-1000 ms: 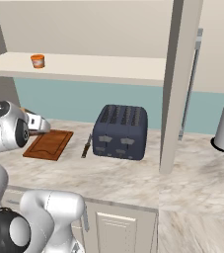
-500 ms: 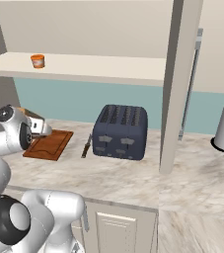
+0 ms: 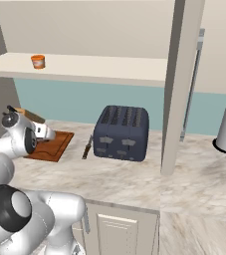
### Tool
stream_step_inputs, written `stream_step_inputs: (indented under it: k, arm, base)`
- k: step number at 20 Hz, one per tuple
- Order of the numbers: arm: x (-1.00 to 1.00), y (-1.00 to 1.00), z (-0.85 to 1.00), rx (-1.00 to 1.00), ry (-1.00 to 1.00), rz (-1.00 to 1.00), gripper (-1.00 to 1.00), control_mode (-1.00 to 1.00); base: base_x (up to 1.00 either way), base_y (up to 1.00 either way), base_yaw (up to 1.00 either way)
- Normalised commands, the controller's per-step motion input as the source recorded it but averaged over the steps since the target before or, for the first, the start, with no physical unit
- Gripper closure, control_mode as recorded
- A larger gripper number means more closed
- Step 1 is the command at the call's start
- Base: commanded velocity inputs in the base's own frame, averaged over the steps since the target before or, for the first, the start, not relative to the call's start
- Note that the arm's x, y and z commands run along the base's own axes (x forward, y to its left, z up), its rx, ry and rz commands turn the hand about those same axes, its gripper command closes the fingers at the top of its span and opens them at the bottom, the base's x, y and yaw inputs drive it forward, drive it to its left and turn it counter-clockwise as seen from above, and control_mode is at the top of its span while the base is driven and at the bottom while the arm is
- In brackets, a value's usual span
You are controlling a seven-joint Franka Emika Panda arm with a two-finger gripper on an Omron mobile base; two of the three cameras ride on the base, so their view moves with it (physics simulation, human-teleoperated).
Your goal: Pick the bread, place it on the cutting board, pick the jam, place it on the counter, and close the cabinet.
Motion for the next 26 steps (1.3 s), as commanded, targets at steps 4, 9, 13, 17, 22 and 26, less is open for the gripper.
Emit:
stream_step_inputs:
  k: [4, 9, 13, 17, 22, 26]
  arm:
    - [0.11, 0.00, -0.19, 0.00, 0.00, 0.00, 1.00, -1.00]
    - [0.18, 0.00, -0.16, 0.00, 0.00, 0.00, 1.00, -1.00]
    - [0.24, 0.00, -0.13, 0.00, 0.00, 0.00, 1.00, -1.00]
    - [0.24, 0.00, -0.13, 0.00, 0.00, 0.00, 1.00, -1.00]
    - [0.18, 0.05, -0.14, 0.00, 0.00, 0.00, 1.00, -1.00]
    - [0.19, 0.06, -0.15, 0.00, 0.00, 0.00, 1.00, -1.00]
  base:
    - [0.00, 0.00, 0.00]
    - [0.00, 0.00, 0.00]
    - [0.00, 0.00, 0.00]
    - [0.00, 0.00, 0.00]
    - [0.00, 0.00, 0.00]
    - [0.00, 0.00, 0.00]
